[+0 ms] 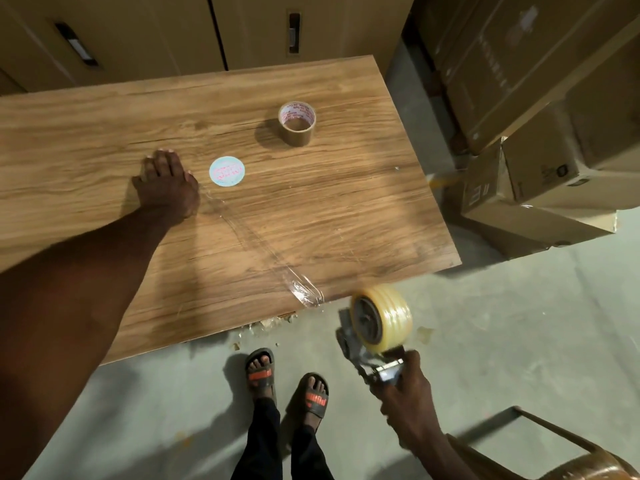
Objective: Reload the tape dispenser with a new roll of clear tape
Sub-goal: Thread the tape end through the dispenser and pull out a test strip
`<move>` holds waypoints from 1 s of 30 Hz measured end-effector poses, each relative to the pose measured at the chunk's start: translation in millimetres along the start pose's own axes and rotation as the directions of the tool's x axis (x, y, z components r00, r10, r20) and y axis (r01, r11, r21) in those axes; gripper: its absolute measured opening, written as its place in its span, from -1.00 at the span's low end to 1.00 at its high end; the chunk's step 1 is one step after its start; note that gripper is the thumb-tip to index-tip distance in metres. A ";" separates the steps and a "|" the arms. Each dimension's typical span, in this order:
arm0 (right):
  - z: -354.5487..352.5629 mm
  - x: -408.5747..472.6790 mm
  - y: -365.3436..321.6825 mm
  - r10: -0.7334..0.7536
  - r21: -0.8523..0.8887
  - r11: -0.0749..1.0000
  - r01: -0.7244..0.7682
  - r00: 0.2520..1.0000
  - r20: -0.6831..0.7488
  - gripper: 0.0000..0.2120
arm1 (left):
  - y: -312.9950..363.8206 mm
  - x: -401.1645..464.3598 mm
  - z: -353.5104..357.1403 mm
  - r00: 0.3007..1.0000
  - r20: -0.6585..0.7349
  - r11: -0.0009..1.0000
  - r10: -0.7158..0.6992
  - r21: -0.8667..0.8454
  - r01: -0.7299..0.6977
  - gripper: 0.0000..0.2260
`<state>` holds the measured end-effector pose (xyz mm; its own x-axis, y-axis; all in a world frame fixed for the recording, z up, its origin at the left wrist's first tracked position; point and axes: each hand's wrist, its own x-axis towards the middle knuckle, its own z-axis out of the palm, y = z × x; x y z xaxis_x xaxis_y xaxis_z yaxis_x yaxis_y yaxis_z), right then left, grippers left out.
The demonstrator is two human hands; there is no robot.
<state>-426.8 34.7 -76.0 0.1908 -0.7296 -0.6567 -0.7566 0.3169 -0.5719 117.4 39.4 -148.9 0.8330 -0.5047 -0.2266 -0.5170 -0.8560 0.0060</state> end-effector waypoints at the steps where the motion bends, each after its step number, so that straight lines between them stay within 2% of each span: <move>1: -5.8 -3.8 5.9 0.072 0.048 0.996 -0.071 0.997 -0.016 -0.65 | -0.1 -0.7 1.4 1.000 -0.014 1.000 0.001 0.004 -0.001 -0.44; 4: -16.1 -8.6 10.9 0.147 0.122 0.982 -0.141 0.988 -0.043 -0.66 | -1.3 -2.0 3.7 0.999 -0.037 1.000 0.004 0.016 -0.003 -0.44; 16: -21.0 -12.0 -79.1 -0.028 0.207 0.978 0.020 0.999 0.038 -0.62 | -0.7 -3.1 -0.9 1.000 0.003 0.999 0.012 -0.032 -0.012 -0.43; 24: -1.0 13.2 -152.0 -0.254 0.063 0.966 0.252 0.966 0.044 -0.60 | -2.6 -3.2 2.9 1.000 -0.014 0.999 -0.002 -0.049 0.002 -0.44; 30: 29.3 47.0 -218.9 -0.299 0.088 0.954 0.288 0.943 0.148 -0.59 | -5.0 -3.5 9.5 0.997 -0.082 0.996 0.003 -0.093 -0.010 -0.43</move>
<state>-233.9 -51.2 3.9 0.4983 -0.6929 -0.5211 -0.6114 0.1453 -0.7778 115.3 46.5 -157.4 0.8449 -0.5146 -0.1459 -0.5050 -0.8574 0.0991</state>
